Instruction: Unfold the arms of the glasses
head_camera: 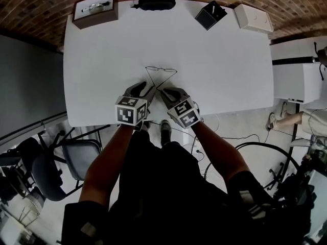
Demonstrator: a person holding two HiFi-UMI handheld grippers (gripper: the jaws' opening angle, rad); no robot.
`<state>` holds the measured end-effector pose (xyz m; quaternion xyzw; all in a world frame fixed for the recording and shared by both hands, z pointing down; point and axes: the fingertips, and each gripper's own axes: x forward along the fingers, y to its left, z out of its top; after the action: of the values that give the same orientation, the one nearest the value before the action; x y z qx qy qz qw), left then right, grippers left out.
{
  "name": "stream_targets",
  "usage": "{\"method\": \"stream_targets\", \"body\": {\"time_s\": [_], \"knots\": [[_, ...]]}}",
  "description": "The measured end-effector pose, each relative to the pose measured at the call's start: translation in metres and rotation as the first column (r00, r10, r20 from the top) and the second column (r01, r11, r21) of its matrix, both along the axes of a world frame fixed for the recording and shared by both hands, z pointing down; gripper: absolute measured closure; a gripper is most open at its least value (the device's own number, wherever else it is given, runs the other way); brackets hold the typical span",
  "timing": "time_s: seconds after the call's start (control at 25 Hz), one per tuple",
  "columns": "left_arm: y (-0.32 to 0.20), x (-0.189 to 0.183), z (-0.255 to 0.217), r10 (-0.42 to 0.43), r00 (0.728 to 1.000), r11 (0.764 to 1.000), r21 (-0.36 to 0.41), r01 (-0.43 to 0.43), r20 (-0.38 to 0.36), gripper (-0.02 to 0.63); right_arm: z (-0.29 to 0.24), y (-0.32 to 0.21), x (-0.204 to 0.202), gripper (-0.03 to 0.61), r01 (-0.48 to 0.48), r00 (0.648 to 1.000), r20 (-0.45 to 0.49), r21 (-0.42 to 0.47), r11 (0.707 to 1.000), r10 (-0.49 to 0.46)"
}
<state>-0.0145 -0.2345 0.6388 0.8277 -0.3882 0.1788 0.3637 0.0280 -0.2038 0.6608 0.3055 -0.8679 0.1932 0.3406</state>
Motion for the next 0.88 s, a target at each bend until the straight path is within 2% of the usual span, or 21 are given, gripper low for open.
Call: {"method": "stream_targets", "body": {"time_s": [0.08, 0.2, 0.32, 0.44, 0.6, 0.68, 0.76, 0.88], "knots": [[-0.008, -0.002, -0.001, -0.013, 1.0, 1.0, 0.007, 0.013, 0.014, 0.445, -0.006, -0.005, 0.003, 0.557, -0.052, 0.998, 0.019, -0.007, 0.999, 0.052], [-0.016, -0.003, 0.0, -0.041, 0.999, 0.999, 0.003, 0.041, 0.036, 0.445, -0.014, -0.015, 0.01, 0.544, -0.176, 0.982, 0.061, -0.04, 0.983, 0.179], [-0.022, 0.0, 0.004, -0.065, 0.998, 0.998, -0.014, 0.065, 0.011, 0.445, -0.023, -0.029, 0.019, 0.482, -0.317, 0.94, 0.103, -0.092, 0.944, 0.326], [-0.028, 0.009, 0.01, -0.064, 0.997, 0.998, -0.014, 0.063, -0.043, 0.446, -0.026, -0.04, 0.023, 0.469, -0.412, 0.895, 0.128, -0.137, 0.901, 0.428], [-0.035, 0.007, 0.01, -0.072, 0.997, 0.997, -0.01, 0.072, -0.007, 0.446, -0.026, -0.05, 0.021, 0.469, -0.488, 0.834, 0.163, -0.224, 0.843, 0.526], [-0.035, 0.007, 0.016, -0.069, 0.998, 0.997, -0.019, 0.069, -0.002, 0.446, -0.021, -0.052, 0.022, 0.468, -0.511, 0.822, 0.143, -0.241, 0.825, 0.551], [-0.034, 0.007, 0.025, -0.061, 0.998, 0.998, -0.032, 0.061, 0.003, 0.448, -0.015, -0.053, 0.023, 0.468, -0.513, 0.825, 0.132, -0.236, 0.825, 0.55], [-0.035, -0.003, 0.02, -0.061, 0.997, 0.997, -0.046, 0.063, 0.051, 0.448, -0.003, -0.057, 0.02, 0.469, -0.466, 0.849, 0.163, -0.217, 0.858, 0.502]]}}
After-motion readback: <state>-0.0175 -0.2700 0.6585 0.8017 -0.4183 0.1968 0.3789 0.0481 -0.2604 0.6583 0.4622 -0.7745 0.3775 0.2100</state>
